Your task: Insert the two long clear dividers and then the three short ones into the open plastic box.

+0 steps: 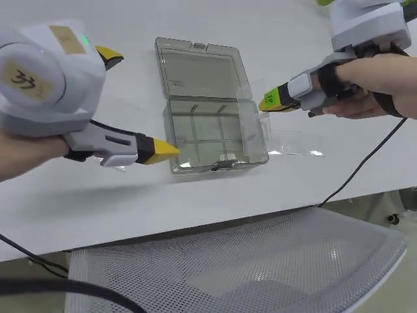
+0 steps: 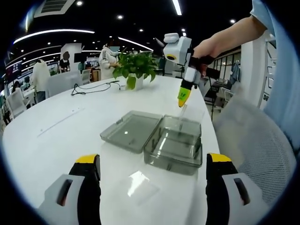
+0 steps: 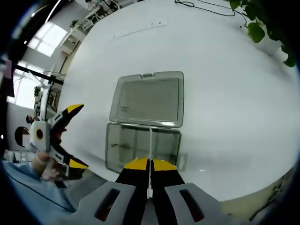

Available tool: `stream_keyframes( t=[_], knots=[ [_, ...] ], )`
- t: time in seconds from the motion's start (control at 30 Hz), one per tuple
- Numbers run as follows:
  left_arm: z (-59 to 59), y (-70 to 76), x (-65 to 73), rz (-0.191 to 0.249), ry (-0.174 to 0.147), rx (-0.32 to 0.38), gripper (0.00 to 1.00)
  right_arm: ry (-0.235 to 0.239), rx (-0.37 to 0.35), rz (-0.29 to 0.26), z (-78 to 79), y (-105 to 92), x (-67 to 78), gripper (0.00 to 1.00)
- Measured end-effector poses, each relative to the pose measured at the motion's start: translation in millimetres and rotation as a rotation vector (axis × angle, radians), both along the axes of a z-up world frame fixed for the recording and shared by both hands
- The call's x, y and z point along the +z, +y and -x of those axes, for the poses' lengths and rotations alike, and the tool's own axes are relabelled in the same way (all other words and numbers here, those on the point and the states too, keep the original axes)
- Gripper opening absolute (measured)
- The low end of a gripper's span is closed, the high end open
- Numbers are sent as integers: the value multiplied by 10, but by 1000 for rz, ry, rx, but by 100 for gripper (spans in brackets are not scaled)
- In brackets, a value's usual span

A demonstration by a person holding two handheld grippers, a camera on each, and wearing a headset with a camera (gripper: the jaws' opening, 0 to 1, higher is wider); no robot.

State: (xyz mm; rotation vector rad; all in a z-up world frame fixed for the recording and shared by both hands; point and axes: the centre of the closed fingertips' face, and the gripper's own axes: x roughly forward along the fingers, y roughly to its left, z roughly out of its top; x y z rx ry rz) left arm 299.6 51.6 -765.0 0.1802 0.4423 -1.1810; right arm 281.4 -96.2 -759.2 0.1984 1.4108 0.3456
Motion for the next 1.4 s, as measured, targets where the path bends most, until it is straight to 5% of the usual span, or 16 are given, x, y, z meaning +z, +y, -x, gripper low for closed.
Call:
stream_keyframes(
  t=[0.4, 1.4],
  knots=[
    [-23, 30, -75, 5, 28, 21, 94, 57, -3, 5, -46, -64, -136, 2],
    [-21, 90, -187, 3, 58, 42, 92, 94, 11, 18, -62, -19, -294, 2]
  ],
)
